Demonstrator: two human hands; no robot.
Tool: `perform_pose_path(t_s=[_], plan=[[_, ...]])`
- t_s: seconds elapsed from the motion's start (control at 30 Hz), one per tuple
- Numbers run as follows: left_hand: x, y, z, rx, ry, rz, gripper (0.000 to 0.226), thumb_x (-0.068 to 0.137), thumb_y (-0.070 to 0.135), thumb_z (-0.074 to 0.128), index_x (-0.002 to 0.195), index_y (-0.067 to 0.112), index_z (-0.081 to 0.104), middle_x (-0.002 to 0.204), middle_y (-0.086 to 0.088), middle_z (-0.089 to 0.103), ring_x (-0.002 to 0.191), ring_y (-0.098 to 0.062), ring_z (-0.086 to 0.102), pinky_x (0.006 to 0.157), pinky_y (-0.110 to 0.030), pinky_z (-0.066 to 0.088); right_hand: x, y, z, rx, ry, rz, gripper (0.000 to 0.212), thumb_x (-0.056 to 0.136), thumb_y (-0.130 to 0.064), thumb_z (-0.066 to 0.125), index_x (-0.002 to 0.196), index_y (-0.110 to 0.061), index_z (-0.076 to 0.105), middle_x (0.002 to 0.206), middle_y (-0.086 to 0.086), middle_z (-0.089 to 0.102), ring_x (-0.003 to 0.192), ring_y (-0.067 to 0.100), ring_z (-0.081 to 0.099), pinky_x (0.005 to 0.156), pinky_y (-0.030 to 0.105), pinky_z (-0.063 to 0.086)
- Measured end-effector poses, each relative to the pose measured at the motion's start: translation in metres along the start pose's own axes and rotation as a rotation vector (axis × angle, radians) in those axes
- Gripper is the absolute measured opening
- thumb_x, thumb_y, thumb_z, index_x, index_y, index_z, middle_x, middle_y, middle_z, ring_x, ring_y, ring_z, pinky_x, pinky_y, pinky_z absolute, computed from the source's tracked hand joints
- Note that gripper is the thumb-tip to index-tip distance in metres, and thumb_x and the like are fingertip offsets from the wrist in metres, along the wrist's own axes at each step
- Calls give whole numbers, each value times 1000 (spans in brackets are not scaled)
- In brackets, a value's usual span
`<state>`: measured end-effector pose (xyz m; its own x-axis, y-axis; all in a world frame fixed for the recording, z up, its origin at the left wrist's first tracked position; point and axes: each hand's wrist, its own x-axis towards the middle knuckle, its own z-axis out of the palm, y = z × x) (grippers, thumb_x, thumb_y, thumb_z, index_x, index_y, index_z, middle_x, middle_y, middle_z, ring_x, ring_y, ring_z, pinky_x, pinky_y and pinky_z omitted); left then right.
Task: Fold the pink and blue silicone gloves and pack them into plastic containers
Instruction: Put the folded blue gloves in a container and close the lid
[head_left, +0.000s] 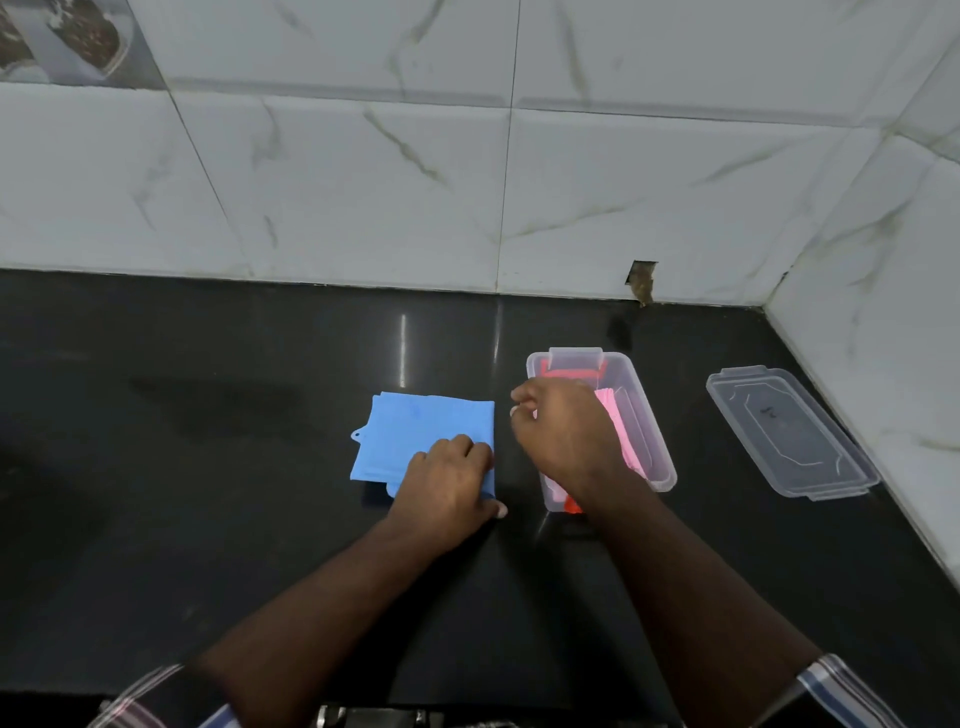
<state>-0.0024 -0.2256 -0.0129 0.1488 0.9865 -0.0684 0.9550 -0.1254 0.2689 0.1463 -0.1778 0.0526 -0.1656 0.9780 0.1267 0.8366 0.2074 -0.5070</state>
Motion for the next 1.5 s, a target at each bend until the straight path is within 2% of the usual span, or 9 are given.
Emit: perform_pose_path(t_s=[0.43,0.6,0.7,0.87,1.03,1.13,1.23,1.37,1.5], plan=[[-1,-8,3,-17,89,13,18,97,27,45,93,13,55,95,-5,65,86,-24,59,69,-38,45,-3,-7,0,-42,-94,39,31,94,-15,58,122,-16,69,122,2,70,112,20,62,104,35,46],[1,-33,-21,-252,156,69,21,97,25,49,104,18,68,97,2,72,91,-19,65,81,-37,50,-1,-16,-2,-192,-214,-169,36,90,-14,59,125,-19,67,126,-1,68,119,22,56,101,22,30],[-4,-52,-42,-392,213,172,21,95,20,56,112,28,64,99,13,72,92,-3,65,80,-24,50,2,-29,3,-330,-353,-328,39,85,-25,62,124,-23,62,124,-3,65,115,24,54,100,31,31],[-16,-74,-67,-636,278,206,25,94,23,64,109,41,57,98,23,68,91,1,67,76,-10,47,5,-44,10,-251,-289,-348,22,85,-34,59,105,-31,67,100,-8,68,102,21,47,86,42,43],[-24,-88,-80,-622,220,144,44,83,58,66,124,44,58,109,30,66,105,9,61,82,-7,47,11,-56,9,-220,-212,-401,20,87,-36,55,101,-33,68,94,-10,68,102,17,48,82,39,36],[-23,-91,-86,-539,244,160,11,89,50,63,99,45,64,90,25,68,82,1,65,65,-9,46,16,-62,5,-201,-201,-401,20,88,-38,59,105,-33,67,98,-11,68,106,16,47,86,38,35],[-20,-88,-93,-607,323,143,8,96,38,62,89,37,67,80,18,69,70,-6,65,59,-14,46,20,-65,0,-73,-184,-344,29,85,-40,65,113,-33,65,104,-11,67,107,12,49,88,36,40],[-16,-82,-108,-846,328,133,14,96,35,63,89,27,71,84,8,74,74,-8,70,63,-21,54,18,-54,-23,416,-197,-168,48,75,-39,81,120,-33,64,107,-13,69,96,0,64,81,22,52],[-13,-71,-121,-1264,278,59,18,95,32,65,98,16,74,95,-7,77,84,-23,75,71,-36,60,12,-34,-32,1004,-252,29,60,72,-23,85,127,-17,61,123,9,67,110,21,67,93,40,55]])
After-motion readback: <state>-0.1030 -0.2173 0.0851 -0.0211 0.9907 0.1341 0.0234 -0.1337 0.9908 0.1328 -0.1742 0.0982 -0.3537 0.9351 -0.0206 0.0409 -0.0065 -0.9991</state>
